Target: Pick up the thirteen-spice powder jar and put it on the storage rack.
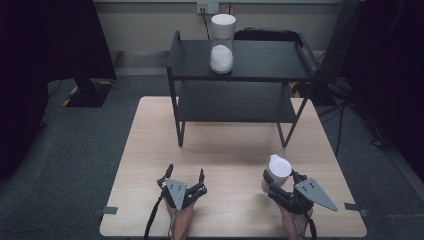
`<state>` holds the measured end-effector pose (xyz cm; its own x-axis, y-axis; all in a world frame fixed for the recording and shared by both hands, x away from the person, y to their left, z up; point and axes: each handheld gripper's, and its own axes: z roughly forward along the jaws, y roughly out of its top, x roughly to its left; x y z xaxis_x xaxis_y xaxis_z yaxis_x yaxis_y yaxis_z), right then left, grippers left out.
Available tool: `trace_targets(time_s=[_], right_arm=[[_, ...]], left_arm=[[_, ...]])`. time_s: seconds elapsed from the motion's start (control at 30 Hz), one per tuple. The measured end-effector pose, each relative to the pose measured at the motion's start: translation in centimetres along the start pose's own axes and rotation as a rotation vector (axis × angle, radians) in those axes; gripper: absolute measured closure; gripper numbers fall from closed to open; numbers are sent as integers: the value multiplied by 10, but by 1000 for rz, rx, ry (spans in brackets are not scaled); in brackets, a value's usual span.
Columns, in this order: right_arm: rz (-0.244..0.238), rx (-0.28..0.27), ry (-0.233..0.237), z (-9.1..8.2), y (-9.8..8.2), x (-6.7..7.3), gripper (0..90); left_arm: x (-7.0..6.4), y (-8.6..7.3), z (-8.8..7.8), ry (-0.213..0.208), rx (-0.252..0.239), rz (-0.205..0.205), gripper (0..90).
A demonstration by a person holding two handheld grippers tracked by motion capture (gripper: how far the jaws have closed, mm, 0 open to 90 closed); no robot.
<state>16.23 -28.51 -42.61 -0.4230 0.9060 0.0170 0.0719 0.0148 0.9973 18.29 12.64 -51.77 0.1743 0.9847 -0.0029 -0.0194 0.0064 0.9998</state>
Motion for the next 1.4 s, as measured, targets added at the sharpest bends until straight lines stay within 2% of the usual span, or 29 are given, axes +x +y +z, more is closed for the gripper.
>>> trace_targets(time_s=[0.07, 0.53, 0.83, 0.9, 1.0, 1.07, 1.23, 1.4], right_arm=[[-18, 11, 15, 1, 9, -2, 303], [-14, -22, 159, 17, 59, -36, 303], [-36, -39, 237, 30, 96, -56, 303], [-42, -45, 248, 33, 103, -60, 303], [-78, -45, 244, 38, 116, -60, 303], [-68, -45, 267, 42, 123, -66, 304], [-70, -56, 288, 53, 140, -74, 304], [-63, -59, 325, 71, 162, -85, 304]], left_arm=[[0, 0, 0, 1, 0, 0, 1], [0, 0, 0, 2, 0, 0, 1], [0, 0, 0, -4, 2, 3, 1], [0, 1, 0, -5, 6, 7, 1], [0, 1, 0, -2, 6, 7, 1], [-1, 1, 1, -2, 7, 11, 1], [0, 1, 0, -3, 5, 5, 1], [0, 0, 0, -1, 2, 3, 1]])
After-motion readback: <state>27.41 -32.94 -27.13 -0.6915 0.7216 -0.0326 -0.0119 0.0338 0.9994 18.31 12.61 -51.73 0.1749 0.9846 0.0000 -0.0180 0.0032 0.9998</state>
